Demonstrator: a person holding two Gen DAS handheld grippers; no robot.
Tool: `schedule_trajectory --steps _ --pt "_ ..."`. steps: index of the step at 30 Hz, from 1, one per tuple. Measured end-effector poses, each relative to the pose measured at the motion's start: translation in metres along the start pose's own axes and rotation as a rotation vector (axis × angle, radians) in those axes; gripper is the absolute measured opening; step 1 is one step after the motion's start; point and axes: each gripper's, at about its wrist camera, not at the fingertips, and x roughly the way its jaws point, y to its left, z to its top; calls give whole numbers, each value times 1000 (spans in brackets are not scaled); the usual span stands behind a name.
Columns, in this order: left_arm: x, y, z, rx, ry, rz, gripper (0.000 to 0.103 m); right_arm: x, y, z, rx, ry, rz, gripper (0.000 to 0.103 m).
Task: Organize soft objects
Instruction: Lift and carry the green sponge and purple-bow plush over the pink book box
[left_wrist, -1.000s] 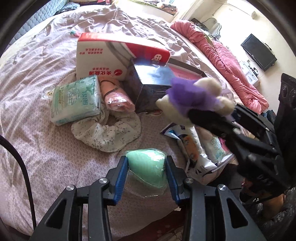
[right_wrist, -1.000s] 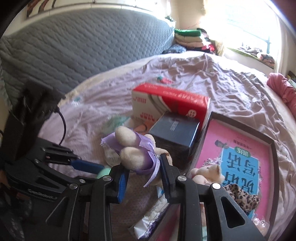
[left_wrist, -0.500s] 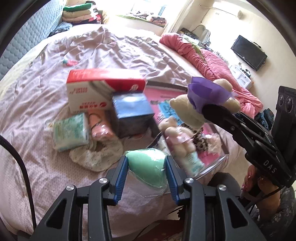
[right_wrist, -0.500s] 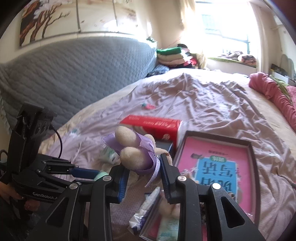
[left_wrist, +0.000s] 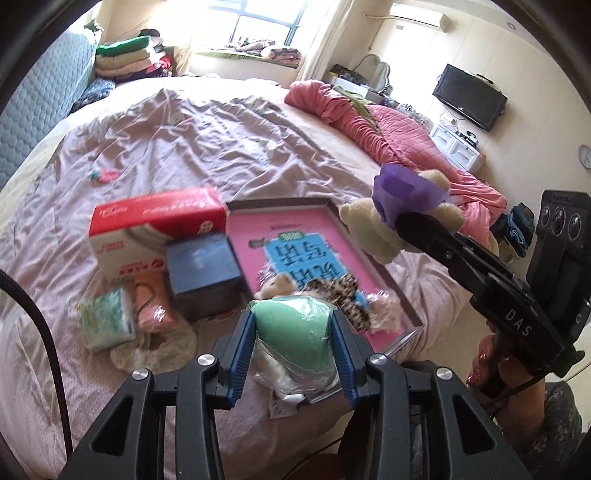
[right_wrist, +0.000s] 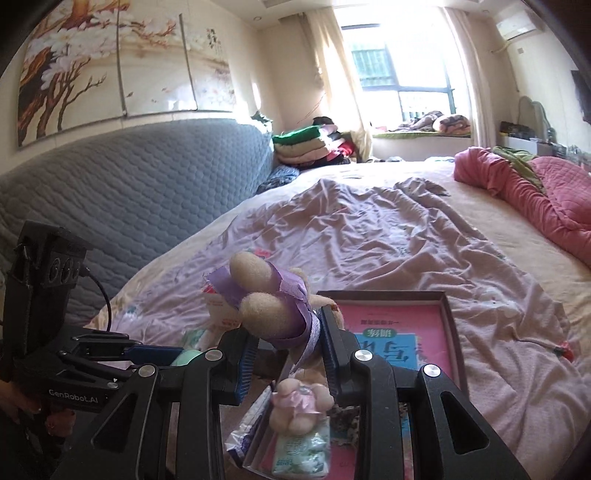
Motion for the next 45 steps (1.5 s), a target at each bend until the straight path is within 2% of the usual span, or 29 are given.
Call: schedule_trajectory --steps 9,20,28,45 --pt "3 -35 21 65 -35 9 41 -17 -23 -2 43 -35 -46 33" --pt "34 -68 27 128 -4 10 41 -30 -58 -11 108 -50 -125 33" --pt "65 -74 19 146 51 7 41 -29 -79 -22 153 -32 -166 33" --pt "105 -71 1 143 133 -8 41 -15 -99 -38 194 8 -180 33"
